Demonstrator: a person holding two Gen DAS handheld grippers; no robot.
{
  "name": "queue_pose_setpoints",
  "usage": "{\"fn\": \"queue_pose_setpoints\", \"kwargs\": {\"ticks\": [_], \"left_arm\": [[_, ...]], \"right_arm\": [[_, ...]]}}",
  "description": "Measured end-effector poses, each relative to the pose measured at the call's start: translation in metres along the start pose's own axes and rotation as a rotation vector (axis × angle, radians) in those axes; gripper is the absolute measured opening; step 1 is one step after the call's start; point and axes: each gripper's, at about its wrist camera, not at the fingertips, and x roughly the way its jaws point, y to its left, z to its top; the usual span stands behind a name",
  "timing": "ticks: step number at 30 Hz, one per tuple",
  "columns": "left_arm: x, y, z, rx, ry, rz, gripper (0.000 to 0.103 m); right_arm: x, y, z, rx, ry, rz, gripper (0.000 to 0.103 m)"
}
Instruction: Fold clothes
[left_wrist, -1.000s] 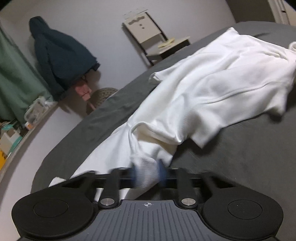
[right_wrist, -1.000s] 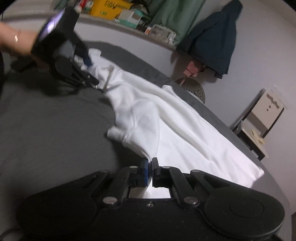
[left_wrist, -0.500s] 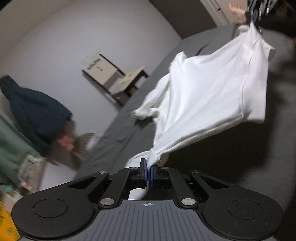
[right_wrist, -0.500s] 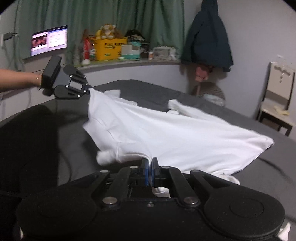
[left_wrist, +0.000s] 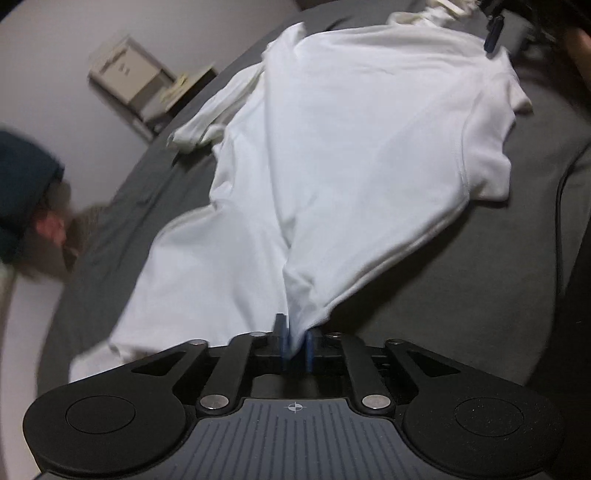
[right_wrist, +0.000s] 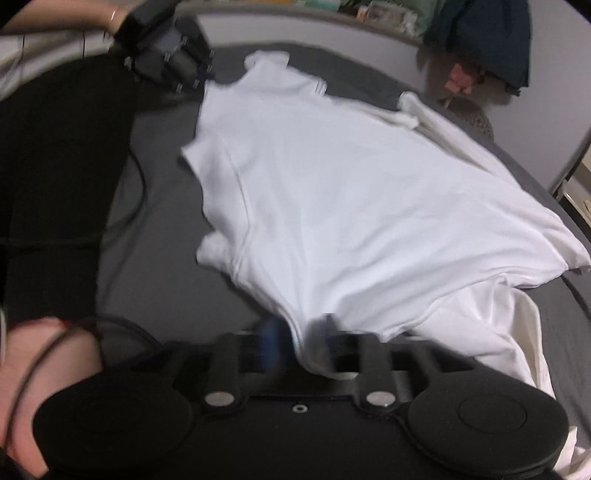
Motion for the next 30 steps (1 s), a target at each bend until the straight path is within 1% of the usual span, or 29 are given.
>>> {"fn": "queue_pose_setpoints", "kwargs": {"ticks": [1,2,3,4,5,7,8,9,10,11,12,14,15,16,18,19,20,21,22,23,24,25,26,27,30], "left_arm": [[-0.002,0.009,-0.001,-0.037,0.0,0.0,0.027],[-0.005,0.017,-0.002,-0.075,-0.001,0.0,0.052],[-0.009,0.024,-0.003,-0.11,-0.008,0.018,0.082],[-0.015,0.028,-0.003,-0.14,-0.039,0.078,0.092],[-0.021,0.032,0.0,-0.17,-0.081,0.137,0.098],[-0.029,0.038,0.015,-0.243,-0.15,0.202,0.098],[-0.033,0.041,0.023,-0.281,-0.182,0.23,0.098],[-0.034,0.042,0.036,-0.314,-0.209,0.247,0.098],[-0.034,0.041,0.05,-0.324,-0.238,0.255,0.098],[-0.033,0.034,0.067,-0.311,-0.262,0.252,0.098],[-0.033,0.027,0.084,-0.297,-0.285,0.248,0.099],[-0.031,0.013,0.119,-0.27,-0.333,0.242,0.098],[-0.03,0.006,0.135,-0.263,-0.356,0.236,0.099],[-0.031,-0.003,0.147,-0.274,-0.376,0.222,0.099],[-0.031,-0.021,0.17,-0.294,-0.418,0.195,0.099],[-0.031,-0.029,0.18,-0.318,-0.438,0.173,0.099],[-0.028,-0.034,0.185,-0.372,-0.459,0.132,0.099],[-0.027,-0.039,0.188,-0.423,-0.481,0.09,0.098],[-0.026,-0.045,0.187,-0.457,-0.506,0.047,0.099],[-0.021,-0.05,0.185,-0.467,-0.525,0.01,0.099],[-0.017,-0.055,0.183,-0.478,-0.544,-0.026,0.099],[-0.012,-0.06,0.181,-0.481,-0.556,-0.054,0.099],[-0.007,-0.065,0.179,-0.464,-0.546,-0.059,0.099],[-0.001,-0.068,0.178,-0.45,-0.527,-0.052,0.099],[0.013,-0.071,0.173,-0.457,-0.481,-0.023,0.099]], "right_arm": [[-0.006,-0.003,0.0,0.027,-0.024,0.003,0.053],[-0.013,-0.009,-0.002,0.069,-0.048,-0.004,0.053],[-0.021,-0.016,-0.003,0.12,-0.068,-0.016,0.053],[-0.03,-0.026,-0.005,0.177,-0.08,-0.044,0.053],[-0.038,-0.038,-0.009,0.243,-0.081,-0.097,0.053],[-0.051,-0.066,-0.021,0.364,-0.059,-0.23,0.053],[-0.054,-0.079,-0.028,0.415,-0.036,-0.302,0.053],[-0.057,-0.093,-0.036,0.473,0.005,-0.385,0.053],[-0.061,-0.108,-0.043,0.544,0.053,-0.449,0.053],[-0.065,-0.122,-0.05,0.615,0.101,-0.512,0.053],[-0.069,-0.131,-0.054,0.675,0.137,-0.55,0.053],[-0.078,-0.138,-0.058,0.749,0.182,-0.592,0.053],[-0.08,-0.137,-0.057,0.755,0.184,-0.605,0.055],[-0.081,-0.137,-0.056,0.761,0.185,-0.619,0.06],[-0.076,-0.134,-0.056,0.753,0.185,-0.64,0.067],[-0.071,-0.132,-0.056,0.742,0.184,-0.647,0.068],[-0.063,-0.131,-0.057,0.739,0.188,-0.634,0.068],[-0.053,-0.13,-0.06,0.733,0.2,-0.605,0.068],[-0.045,-0.129,-0.063,0.72,0.206,-0.591,0.067],[-0.039,-0.126,-0.066,0.691,0.197,-0.61,0.064],[-0.033,-0.123,-0.068,0.662,0.188,-0.63,0.039],[-0.031,-0.124,-0.071,0.631,0.187,-0.67,0.013],[-0.033,-0.13,-0.074,0.633,0.186,-0.692,0.007],[-0.04,-0.139,-0.078,0.658,0.163,-0.721,0.007],[-0.073,-0.176,-0.087,0.737,0.101,-0.872,0.008]]}}
